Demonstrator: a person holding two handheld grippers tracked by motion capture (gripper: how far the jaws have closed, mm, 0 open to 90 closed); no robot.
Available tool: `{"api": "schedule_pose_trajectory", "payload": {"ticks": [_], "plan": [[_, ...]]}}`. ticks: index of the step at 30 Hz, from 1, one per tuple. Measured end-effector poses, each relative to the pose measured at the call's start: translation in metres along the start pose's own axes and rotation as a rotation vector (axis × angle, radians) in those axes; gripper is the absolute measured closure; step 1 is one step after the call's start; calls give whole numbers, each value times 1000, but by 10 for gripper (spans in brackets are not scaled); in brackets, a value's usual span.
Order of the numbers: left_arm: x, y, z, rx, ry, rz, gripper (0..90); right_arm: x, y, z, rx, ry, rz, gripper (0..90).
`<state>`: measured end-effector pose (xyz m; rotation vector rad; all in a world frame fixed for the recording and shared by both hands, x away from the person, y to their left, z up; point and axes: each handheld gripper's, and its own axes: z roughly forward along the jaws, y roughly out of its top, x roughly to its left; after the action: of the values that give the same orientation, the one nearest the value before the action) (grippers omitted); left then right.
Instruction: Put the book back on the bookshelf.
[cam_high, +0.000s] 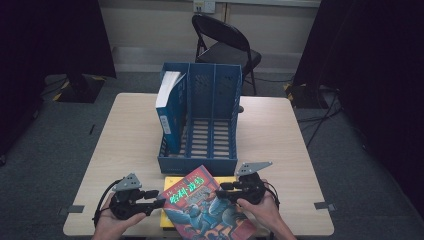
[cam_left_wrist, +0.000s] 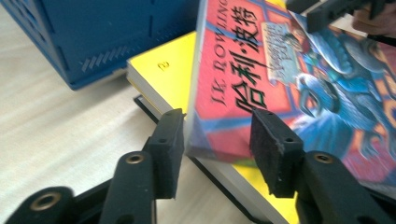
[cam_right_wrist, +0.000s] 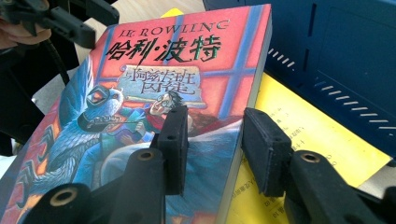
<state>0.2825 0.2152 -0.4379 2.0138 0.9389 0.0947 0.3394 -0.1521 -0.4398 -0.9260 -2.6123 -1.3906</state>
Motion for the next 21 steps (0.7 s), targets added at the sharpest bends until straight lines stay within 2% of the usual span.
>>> {"api": "schedule_pose_trajectory", "payload": {"ticks": [4,5,7,11,12,15,17,21], "plan": [[-1,-3,-3,11,3,4,521,0,0,0,-2,-2,-6,611],[-2,-5,-3,26,14,24,511,1,0,0,-1,-3,-3,611],[1,-8,-2,23,3,0,498,0,0,0,-1,0,-4,611],[-1,-10,-2,13,16,15,493,1,-1,0,-8,-9,4,613],[0,-12,-1,1,24,-8,478,2,-2,0,-9,-10,7,613],[1,-11,0,-4,23,-28,483,3,-3,-2,-10,-17,15,611],[2,-10,2,-8,17,-23,485,5,-6,-4,-18,-31,21,611],[3,-5,6,-12,41,-16,484,11,-12,-9,-23,-51,26,602]]}}
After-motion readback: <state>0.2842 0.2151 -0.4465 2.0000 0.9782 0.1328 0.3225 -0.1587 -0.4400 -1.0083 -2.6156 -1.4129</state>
